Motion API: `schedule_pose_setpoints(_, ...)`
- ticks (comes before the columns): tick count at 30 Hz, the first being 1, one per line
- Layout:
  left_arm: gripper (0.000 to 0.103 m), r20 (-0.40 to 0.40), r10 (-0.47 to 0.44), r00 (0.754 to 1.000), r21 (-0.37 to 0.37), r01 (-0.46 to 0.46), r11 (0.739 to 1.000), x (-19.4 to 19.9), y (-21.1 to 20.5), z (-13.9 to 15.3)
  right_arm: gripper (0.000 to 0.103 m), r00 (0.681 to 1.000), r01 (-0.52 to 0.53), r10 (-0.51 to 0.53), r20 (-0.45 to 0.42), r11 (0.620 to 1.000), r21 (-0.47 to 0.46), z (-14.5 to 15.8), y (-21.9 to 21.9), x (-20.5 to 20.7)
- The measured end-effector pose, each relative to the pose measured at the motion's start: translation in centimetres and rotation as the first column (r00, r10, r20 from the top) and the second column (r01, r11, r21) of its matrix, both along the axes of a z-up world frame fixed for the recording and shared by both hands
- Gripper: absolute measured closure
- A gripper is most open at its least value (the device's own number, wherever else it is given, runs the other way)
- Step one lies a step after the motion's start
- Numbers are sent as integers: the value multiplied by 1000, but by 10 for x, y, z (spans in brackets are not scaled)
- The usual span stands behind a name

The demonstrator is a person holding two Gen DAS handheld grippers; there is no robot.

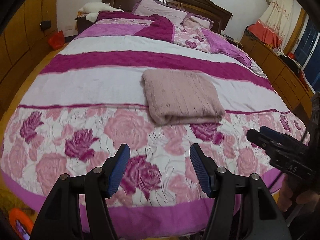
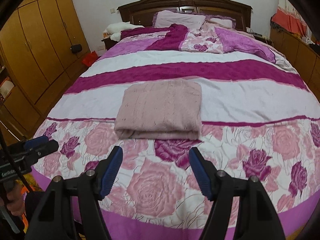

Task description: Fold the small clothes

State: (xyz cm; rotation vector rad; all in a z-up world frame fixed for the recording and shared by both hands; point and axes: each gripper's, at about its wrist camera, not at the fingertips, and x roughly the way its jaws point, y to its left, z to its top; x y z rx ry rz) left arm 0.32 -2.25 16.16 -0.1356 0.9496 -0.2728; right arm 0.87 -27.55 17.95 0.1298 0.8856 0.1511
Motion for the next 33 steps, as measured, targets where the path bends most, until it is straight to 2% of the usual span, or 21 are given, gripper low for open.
schedule_pose_setpoints(3,63,10,17,1000,18,-17,1000,-15,-4,-13,31,1000,2,-2,-7,1000,-28,-13,8,-9)
schedule_pose_setpoints(6,63,17,21,1000,46,-22,999,-24,-8,-27,31,1000,15,-15,-15,1000,-17,-30,10,-17)
schedule_pose_setpoints(11,63,20,15,1000,43,-16,999,-36,-13,-49,31,998,39,-40,-50,999,-7,-58,8,-27)
schedule_pose_setpoints(20,63,25,-20,999,72,18,997,-32,-25,-95,31,993,90,-93,-67,995,-42,-101,1,-33)
schedule_pose_setpoints(23,63,45,-18,999,118,13,993,-27,-30,-120,31,990,120,-124,-73,991,-58,-117,-1,-30)
schedule_pose_setpoints(25,63,53,-19,998,176,9,984,-23,-34,-137,31,986,138,-148,-77,983,-117,-134,1,-28)
schedule_pose_setpoints(27,62,8,-22,1000,223,19,975,-17,-37,-157,31,985,120,-142,-95,971,-207,-150,10,-27)
schedule_pose_setpoints(29,58,31,-21,999,221,14,975,-16,-38,-164,31,986,98,-127,-108,965,-243,-159,17,-26)
schedule_pose_setpoints(33,42,66,-19,998,233,4,972,-13,-38,-171,29,989,71,-107,-100,948,-310,-169,27,-24)
